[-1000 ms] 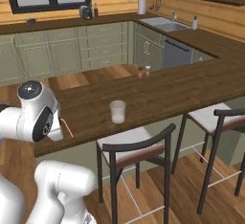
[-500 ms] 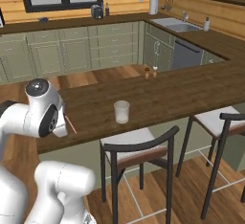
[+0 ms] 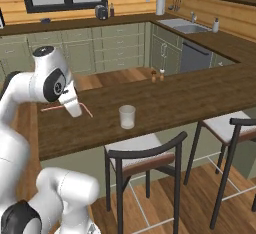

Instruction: Take a straw from the drawer in front and place it inside the glass cup on the dining counter.

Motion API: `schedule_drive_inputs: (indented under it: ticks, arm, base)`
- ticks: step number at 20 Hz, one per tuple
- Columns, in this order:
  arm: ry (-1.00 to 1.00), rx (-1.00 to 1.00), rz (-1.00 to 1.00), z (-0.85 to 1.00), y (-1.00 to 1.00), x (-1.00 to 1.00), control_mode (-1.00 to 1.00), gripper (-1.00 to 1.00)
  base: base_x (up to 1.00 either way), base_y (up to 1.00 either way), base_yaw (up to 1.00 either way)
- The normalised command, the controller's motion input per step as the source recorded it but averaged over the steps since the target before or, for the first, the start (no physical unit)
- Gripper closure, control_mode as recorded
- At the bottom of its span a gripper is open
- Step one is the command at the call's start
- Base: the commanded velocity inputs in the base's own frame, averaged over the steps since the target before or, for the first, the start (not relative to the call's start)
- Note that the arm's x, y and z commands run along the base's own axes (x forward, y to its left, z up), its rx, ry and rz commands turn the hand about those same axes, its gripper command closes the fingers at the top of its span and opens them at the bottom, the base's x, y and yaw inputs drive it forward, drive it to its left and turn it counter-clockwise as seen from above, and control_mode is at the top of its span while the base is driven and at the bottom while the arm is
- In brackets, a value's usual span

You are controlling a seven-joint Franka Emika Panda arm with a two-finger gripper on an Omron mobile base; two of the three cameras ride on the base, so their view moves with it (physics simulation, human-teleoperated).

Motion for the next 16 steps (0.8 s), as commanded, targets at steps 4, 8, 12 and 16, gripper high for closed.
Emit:
schedule_drive_inputs:
  ticks: [4, 8, 12, 16]
  arm:
    - [0.22, -0.57, -0.24, 0.10, -0.29, 0.11, -1.00, 1.00]
    - [0.08, -0.55, -0.26, 0.00, -0.37, 0.11, -1.00, 1.00]
    - [0.00, -0.42, -0.16, 0.00, -0.56, 0.17, -1.00, 1.00]
    - [-0.01, -0.40, -0.07, 0.00, -0.44, 0.27, -1.00, 1.00]
  base:
    - [0.00, 0.00, 0.00]
    - [0.00, 0.00, 0.00]
    - [0.00, 0.00, 0.00]
    - [0.00, 0.00, 0.00]
